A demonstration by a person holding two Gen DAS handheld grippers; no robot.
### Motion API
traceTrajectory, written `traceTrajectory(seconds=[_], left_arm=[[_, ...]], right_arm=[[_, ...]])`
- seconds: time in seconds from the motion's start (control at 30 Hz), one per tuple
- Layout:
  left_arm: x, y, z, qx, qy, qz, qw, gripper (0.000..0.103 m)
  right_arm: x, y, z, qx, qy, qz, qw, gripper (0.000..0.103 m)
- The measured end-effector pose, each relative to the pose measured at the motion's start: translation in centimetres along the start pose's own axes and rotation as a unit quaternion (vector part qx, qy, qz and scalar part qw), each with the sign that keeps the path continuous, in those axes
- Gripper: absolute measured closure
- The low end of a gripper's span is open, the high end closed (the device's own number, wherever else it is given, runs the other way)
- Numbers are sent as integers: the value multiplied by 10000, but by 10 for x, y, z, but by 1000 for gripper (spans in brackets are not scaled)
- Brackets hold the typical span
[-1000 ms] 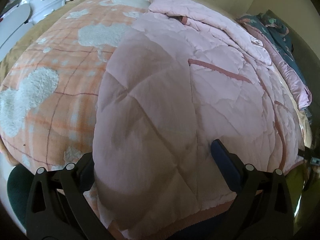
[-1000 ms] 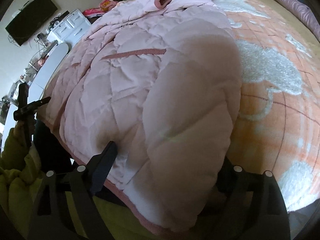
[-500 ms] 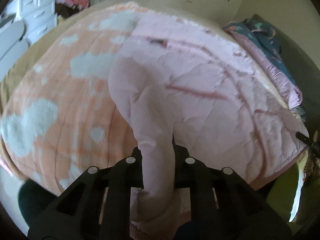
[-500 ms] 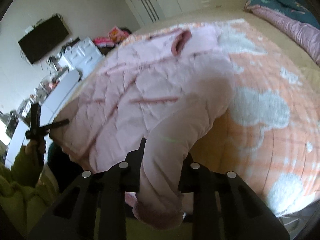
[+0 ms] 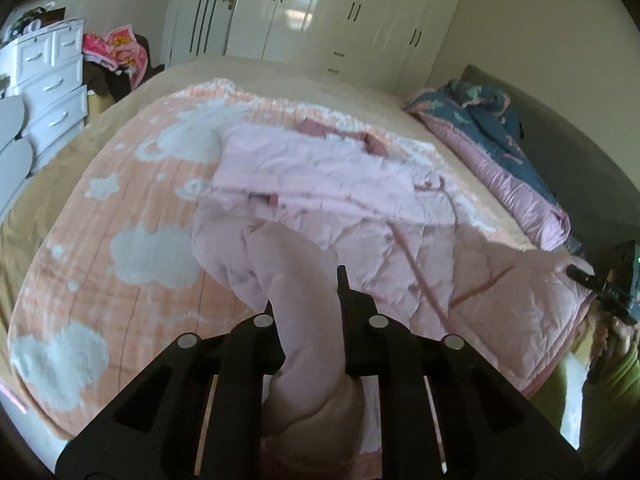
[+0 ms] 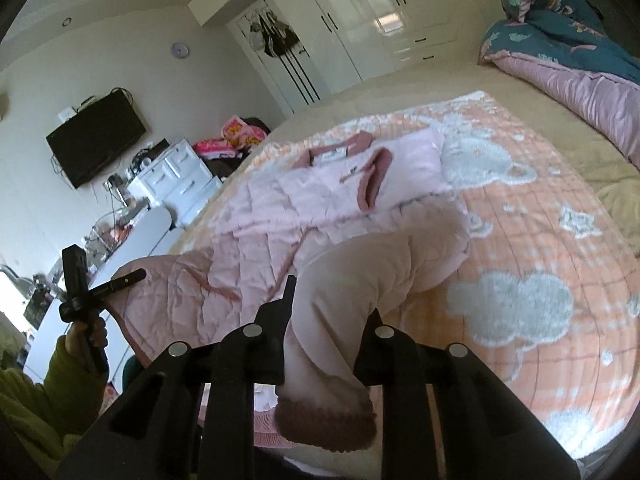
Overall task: Fold large clothes
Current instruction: 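Lift the hem with both grippers and fold it up toward the collar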
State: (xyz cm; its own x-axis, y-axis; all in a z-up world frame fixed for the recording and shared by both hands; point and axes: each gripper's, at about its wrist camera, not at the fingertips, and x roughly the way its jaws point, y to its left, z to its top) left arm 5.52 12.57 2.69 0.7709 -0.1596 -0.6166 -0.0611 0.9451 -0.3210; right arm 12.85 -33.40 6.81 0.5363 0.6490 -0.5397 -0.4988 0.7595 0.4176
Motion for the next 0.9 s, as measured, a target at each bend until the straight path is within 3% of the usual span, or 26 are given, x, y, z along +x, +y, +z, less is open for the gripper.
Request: traceTrajectory(seconds=[0.4,0.9], left_arm=[[2,-6,58,-11,-328,-81,9994,96],[3,0,116,-242,-762,144,9967,96]], right_arm=[[-3,3,46,19,-325,50,9995,85],[5,-3,114,165,-758,10,9970,85]])
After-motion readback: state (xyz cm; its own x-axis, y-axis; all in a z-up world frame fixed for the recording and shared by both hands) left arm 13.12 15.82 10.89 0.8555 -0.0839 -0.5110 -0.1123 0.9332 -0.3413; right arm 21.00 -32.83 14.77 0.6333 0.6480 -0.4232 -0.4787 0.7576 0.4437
